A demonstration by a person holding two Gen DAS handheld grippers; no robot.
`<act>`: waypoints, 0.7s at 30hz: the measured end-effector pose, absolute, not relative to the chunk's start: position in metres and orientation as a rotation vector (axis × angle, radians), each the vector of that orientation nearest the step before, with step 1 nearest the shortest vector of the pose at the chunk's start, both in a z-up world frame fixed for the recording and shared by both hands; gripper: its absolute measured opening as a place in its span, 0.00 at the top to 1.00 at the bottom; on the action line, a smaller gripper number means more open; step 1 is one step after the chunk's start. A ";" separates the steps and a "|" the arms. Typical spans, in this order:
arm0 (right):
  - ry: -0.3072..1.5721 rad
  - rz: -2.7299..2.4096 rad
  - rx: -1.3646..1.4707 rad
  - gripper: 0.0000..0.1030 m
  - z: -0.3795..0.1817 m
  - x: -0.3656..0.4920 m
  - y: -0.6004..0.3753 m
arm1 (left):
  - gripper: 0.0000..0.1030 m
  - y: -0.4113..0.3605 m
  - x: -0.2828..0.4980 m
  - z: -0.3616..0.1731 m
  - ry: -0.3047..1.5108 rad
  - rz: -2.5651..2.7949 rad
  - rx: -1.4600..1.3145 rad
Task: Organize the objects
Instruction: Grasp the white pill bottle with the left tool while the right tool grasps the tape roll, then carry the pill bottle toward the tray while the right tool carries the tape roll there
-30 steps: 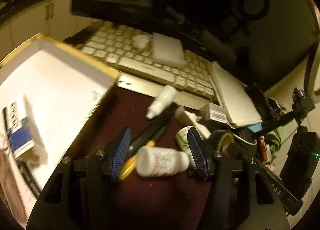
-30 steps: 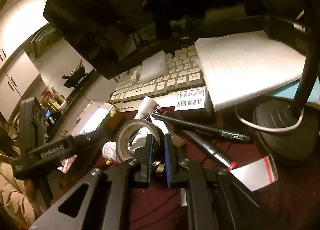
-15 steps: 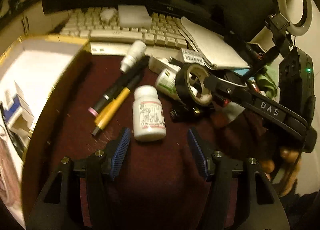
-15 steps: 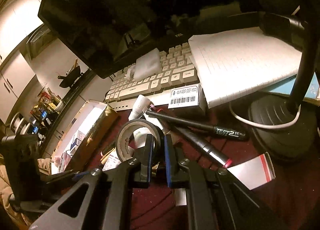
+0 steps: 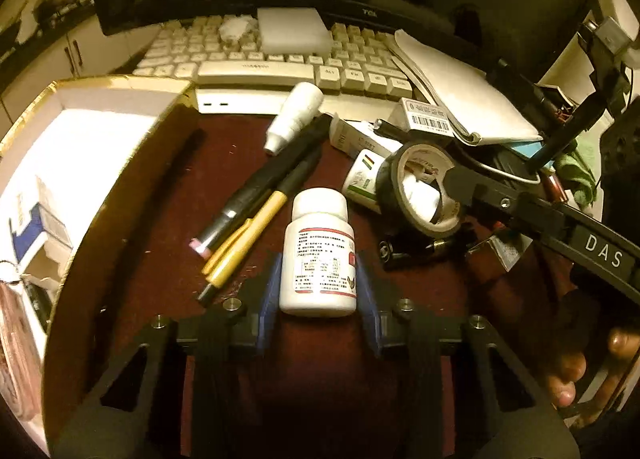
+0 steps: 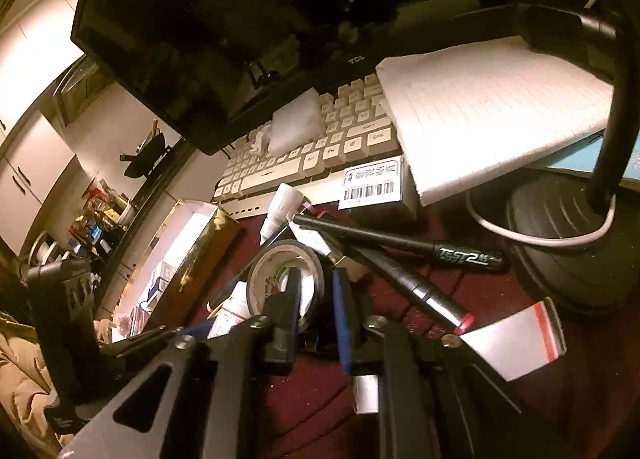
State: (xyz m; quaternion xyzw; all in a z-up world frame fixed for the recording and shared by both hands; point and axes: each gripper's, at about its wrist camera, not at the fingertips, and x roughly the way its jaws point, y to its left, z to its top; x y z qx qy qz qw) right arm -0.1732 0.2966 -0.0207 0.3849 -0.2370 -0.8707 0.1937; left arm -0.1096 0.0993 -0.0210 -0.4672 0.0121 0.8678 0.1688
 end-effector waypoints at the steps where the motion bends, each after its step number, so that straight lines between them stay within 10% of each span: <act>1: -0.656 -2.439 1.087 0.74 -0.022 -0.174 0.295 | 0.66 0.098 -0.106 -0.020 0.052 2.491 -1.313; 21: -0.482 -2.534 1.047 0.94 -0.014 -0.165 0.282 | 0.66 0.078 -0.084 -0.025 -0.063 2.473 -1.341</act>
